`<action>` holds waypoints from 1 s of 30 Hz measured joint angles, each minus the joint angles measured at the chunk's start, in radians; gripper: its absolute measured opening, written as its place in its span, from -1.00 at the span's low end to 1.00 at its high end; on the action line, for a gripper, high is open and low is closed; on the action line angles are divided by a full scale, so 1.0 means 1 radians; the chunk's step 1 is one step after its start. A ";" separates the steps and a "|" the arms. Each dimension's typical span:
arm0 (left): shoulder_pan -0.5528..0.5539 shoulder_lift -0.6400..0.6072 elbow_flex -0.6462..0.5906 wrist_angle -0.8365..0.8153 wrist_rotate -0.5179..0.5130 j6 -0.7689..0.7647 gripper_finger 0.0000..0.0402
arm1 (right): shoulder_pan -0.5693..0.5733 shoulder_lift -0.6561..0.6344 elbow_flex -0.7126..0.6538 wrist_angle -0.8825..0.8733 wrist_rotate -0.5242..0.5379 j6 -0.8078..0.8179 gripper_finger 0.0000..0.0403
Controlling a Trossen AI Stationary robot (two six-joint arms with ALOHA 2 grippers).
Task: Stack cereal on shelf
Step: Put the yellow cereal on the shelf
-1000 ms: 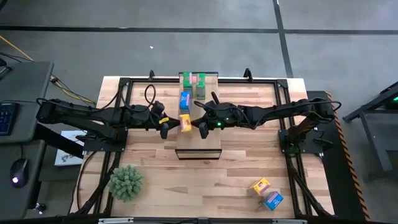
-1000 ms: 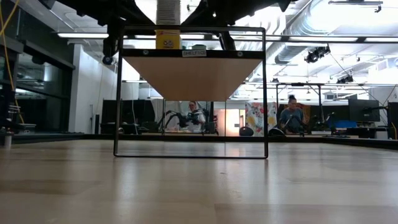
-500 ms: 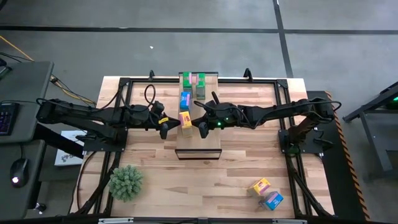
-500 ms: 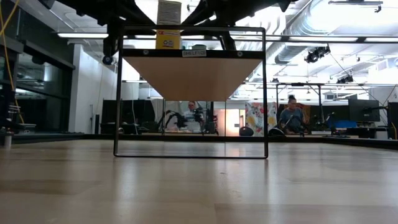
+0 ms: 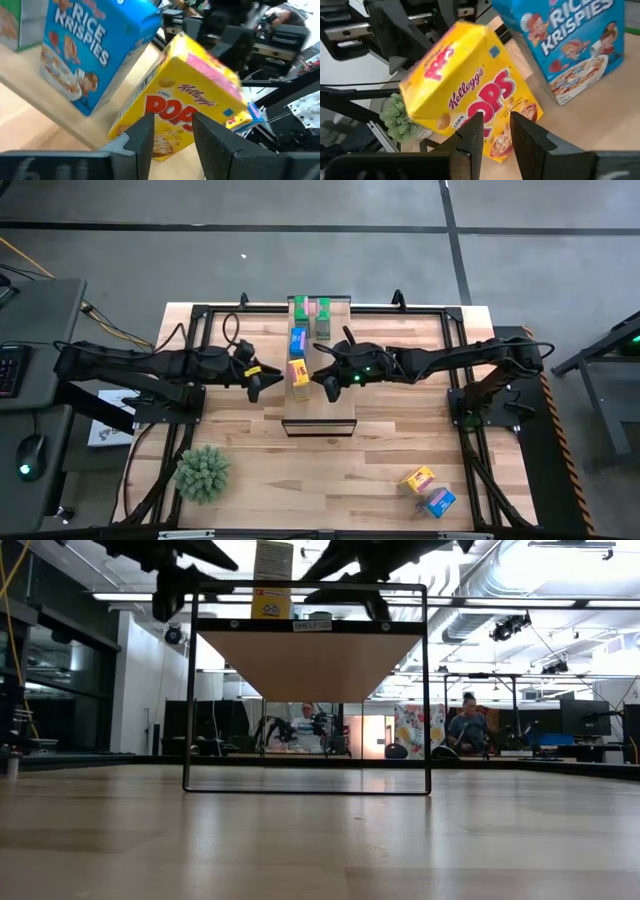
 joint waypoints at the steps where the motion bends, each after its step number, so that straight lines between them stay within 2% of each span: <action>1: 0.000 -0.014 0.000 -0.005 0.000 0.013 -0.37 | -0.004 -0.010 0.000 -0.026 0.000 -0.001 -0.56; 8: 0.000 -0.102 0.000 -0.004 -0.010 0.082 -0.37 | -0.021 -0.089 0.000 -0.153 -0.009 -0.075 -0.56; 17: 0.000 -0.191 0.000 -0.001 -0.126 0.096 -0.37 | -0.015 -0.286 0.000 -0.524 -0.021 -0.025 -0.49; 21: 0.000 -0.204 0.000 -0.001 -0.174 0.096 -0.37 | 0.016 -0.361 0.000 -0.722 -0.027 0.119 -0.31; 24: 0.000 -0.203 0.000 -0.004 -0.174 0.094 -0.37 | 0.074 -0.380 0.000 -0.848 -0.073 0.263 -0.10; 30: 0.000 -0.200 0.000 -0.003 -0.174 0.088 -0.37 | 0.246 -0.374 0.000 -0.967 -0.265 0.563 0.27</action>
